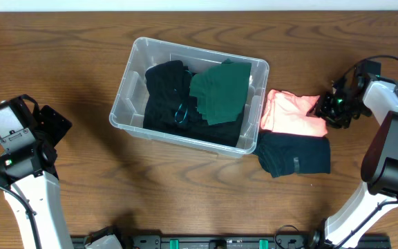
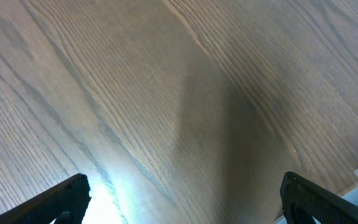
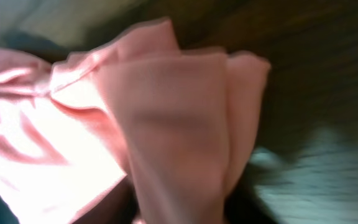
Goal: Pack container
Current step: 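Move the right gripper back and grasp the salmon-pink shirt, then carry the pink shirt with the right gripper into the bin and release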
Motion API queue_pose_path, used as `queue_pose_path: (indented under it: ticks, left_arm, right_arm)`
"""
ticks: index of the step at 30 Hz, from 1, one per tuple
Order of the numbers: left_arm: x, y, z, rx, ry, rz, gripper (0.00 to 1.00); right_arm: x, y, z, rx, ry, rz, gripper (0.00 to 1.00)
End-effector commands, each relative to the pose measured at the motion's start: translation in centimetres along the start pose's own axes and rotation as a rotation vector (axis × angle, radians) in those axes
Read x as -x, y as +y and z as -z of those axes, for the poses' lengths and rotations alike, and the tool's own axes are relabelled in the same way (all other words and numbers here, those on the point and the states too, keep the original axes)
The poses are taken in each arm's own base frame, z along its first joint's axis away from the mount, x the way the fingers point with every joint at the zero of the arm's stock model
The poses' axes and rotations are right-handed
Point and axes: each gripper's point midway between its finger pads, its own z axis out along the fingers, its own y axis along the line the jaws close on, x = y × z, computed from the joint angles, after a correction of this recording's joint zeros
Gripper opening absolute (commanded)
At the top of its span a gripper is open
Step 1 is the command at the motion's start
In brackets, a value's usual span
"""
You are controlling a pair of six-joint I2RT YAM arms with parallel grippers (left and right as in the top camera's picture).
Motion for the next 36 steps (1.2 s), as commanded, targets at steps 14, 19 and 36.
queue_pose_path:
  ticks: [14,19,36]
  left_arm:
    - [0.3,0.3,0.1,0.013,-0.009,0.008,0.98]
    - [0.3,0.3,0.1,0.013,-0.009,0.008,0.98]
    - [0.3,0.3,0.1,0.013,-0.009,0.008,0.98]
  right_arm:
    - [-1.5,13.5,12.4,0.719,-0.145,0.250,0.01]
    - [-2.6,18.0,19.1,0.826,-0.280,0.379,0.01]
    - [-10.7,39.4,15.3,0.848,-0.439,0.580,0.01]
